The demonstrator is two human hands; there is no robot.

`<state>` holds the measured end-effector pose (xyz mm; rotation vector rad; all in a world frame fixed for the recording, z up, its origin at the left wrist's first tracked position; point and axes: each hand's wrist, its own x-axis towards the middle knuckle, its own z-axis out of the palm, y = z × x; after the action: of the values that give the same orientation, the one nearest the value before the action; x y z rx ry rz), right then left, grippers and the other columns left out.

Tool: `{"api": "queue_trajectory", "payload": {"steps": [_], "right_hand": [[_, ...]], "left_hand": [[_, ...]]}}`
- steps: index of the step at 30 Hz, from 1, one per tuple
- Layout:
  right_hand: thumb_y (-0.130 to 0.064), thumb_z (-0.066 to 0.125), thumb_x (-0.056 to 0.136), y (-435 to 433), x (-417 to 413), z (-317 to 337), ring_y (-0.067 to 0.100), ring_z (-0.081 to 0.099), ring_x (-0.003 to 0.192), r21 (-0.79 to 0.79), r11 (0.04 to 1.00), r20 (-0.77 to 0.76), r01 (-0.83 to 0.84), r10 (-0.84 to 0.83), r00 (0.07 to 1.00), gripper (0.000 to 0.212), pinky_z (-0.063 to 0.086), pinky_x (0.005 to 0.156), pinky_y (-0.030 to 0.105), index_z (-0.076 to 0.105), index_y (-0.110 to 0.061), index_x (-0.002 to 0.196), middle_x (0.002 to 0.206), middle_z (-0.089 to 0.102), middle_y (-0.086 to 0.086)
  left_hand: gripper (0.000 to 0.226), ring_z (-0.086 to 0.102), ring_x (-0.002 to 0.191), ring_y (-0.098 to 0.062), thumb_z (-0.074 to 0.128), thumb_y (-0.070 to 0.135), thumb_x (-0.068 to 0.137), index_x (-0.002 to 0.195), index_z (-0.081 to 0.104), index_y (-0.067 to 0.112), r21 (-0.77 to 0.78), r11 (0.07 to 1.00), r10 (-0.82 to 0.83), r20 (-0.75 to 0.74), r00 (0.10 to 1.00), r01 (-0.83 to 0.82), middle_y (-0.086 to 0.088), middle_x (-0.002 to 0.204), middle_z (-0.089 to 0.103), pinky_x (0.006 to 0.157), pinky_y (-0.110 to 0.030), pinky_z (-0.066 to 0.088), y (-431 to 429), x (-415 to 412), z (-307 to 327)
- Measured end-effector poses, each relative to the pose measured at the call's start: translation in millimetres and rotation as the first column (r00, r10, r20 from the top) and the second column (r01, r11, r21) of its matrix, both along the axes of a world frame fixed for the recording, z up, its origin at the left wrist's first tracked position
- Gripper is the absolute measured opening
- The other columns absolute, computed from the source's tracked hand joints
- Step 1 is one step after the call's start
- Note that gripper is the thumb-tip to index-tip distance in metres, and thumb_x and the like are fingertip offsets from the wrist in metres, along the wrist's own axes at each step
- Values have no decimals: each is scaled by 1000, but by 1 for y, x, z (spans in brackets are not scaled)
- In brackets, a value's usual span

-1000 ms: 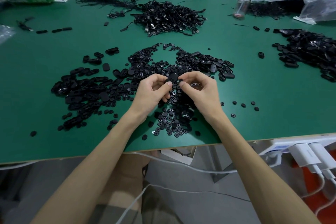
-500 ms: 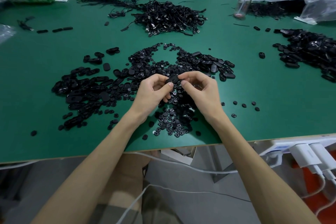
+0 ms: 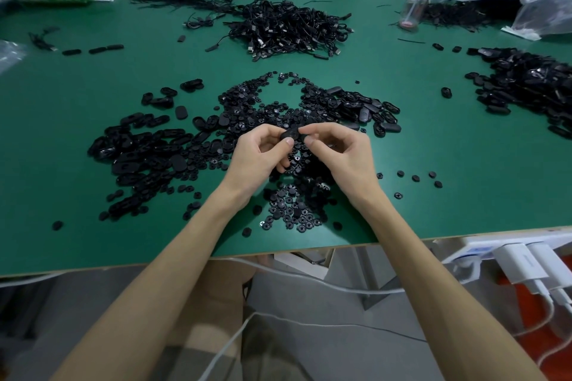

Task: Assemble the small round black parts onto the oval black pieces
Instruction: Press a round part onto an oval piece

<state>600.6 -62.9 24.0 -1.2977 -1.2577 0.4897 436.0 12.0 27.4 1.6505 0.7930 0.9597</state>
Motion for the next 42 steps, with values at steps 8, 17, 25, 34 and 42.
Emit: {"api": "queue_trajectory", "payload": {"steps": [8, 17, 25, 34, 42], "right_hand": [[-7, 78, 89, -3, -2, 2, 15, 75, 84, -16, 993, -310, -115, 104, 945, 16, 56, 68, 23, 75, -4, 105, 92, 80, 8], [-2, 75, 90, -4, -9, 5, 18, 73, 82, -24, 984, -408, -178, 153, 900, 21, 57, 68, 25, 72, 6, 109, 96, 79, 18], [-2, 75, 90, -4, -10, 4, 17, 73, 84, -34, 980, -422, -194, 162, 892, 17, 57, 69, 25, 71, 4, 105, 98, 79, 17], [-5, 75, 92, -2, -9, 2, 11, 66, 77, -33, 988, -404, -154, 128, 906, 8, 55, 65, 24, 73, -4, 99, 81, 73, 1], [-7, 78, 89, -1, -8, 1, 13, 67, 74, -35, 997, -404, -63, 43, 914, 13, 54, 62, 22, 74, -8, 102, 87, 75, 6]], "left_hand": [[8, 65, 66, -15, 67, 7, 100, 104, 68, 2, -11, 1000, 9, 16, 1000, -9, -8, 80, 70, 62, -29, 55, 2, -1, -1], [5, 64, 66, -15, 67, 7, 99, 102, 68, 3, -30, 999, -18, 43, 999, 20, 2, 76, 71, 63, -31, 56, -2, -2, 2], [10, 64, 65, -14, 56, 4, 104, 102, 66, 4, -50, 999, -18, 68, 998, 21, 3, 76, 73, 59, -26, 55, -2, -1, 1], [13, 67, 66, -14, 56, 7, 106, 100, 67, 11, -42, 999, -23, 81, 996, 26, -5, 82, 71, 58, -25, 55, -1, -1, 0], [11, 67, 65, -16, 58, 7, 105, 103, 68, 5, -43, 999, -28, 71, 997, 31, -3, 80, 71, 59, -25, 54, 0, -1, -2]]}}
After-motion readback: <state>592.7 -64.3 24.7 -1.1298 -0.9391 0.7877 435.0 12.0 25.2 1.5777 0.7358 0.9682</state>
